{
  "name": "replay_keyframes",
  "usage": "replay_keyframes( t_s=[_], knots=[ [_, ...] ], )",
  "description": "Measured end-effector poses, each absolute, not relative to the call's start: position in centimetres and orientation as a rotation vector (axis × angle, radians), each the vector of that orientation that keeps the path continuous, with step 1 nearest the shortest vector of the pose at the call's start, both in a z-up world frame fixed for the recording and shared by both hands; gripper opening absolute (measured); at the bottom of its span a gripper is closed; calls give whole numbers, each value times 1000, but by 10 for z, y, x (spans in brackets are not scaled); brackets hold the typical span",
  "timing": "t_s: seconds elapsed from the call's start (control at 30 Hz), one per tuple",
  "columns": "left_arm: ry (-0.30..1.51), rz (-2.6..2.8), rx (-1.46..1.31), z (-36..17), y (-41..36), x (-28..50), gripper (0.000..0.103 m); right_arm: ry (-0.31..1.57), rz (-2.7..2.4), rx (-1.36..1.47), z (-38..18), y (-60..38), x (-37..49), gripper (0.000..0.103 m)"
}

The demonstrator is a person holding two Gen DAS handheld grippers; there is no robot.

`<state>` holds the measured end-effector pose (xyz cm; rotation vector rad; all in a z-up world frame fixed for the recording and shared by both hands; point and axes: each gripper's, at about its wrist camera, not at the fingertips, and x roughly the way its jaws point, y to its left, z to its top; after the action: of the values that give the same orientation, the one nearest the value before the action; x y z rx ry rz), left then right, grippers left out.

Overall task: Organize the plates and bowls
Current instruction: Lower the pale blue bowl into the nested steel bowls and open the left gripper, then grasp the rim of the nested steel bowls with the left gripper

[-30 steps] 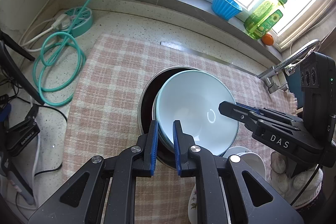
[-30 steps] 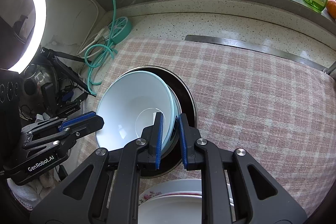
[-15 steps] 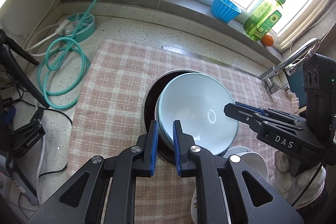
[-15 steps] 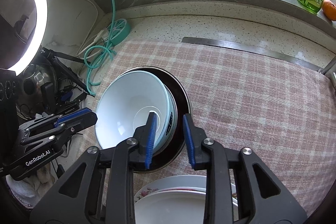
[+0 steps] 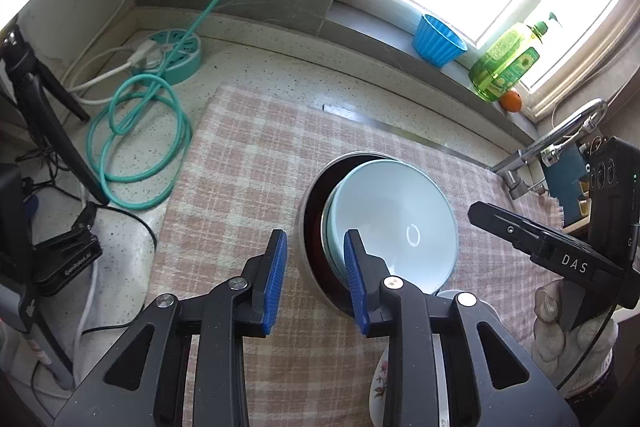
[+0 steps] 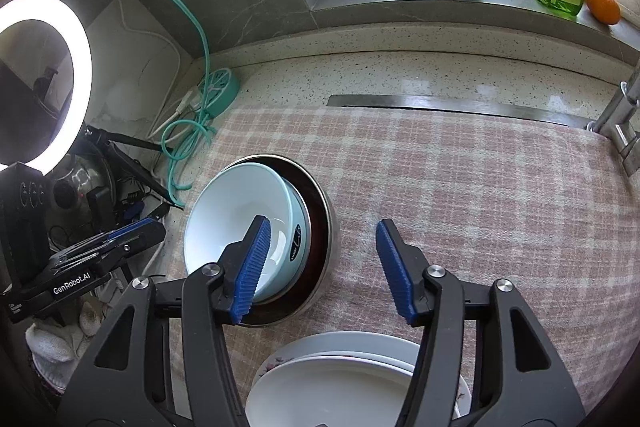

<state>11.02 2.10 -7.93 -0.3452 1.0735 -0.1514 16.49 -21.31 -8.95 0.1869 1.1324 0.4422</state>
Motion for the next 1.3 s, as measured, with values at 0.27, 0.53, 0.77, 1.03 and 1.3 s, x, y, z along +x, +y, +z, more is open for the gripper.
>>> replay_keyframes(
  t_s=[0.27, 0.53, 0.77, 1.03, 1.3],
  knots=[
    [1103, -144, -429, -94, 39, 109, 28, 1186, 417, 269, -107, -233, 170, 65],
    [1126, -165, -491, -105, 43, 110, 28, 1225, 416, 355, -124, -243, 172, 65],
    [1128, -188, -513, -109, 40, 113, 28, 1254, 427, 397, -134, -241, 172, 57],
    [1133, -205, -513, -114, 37, 118, 25, 1282, 440, 415, -143, -236, 173, 40],
    [1154, -211, -535, -125, 35, 123, 15, 1299, 461, 414, -150, -226, 177, 25]
  ],
)
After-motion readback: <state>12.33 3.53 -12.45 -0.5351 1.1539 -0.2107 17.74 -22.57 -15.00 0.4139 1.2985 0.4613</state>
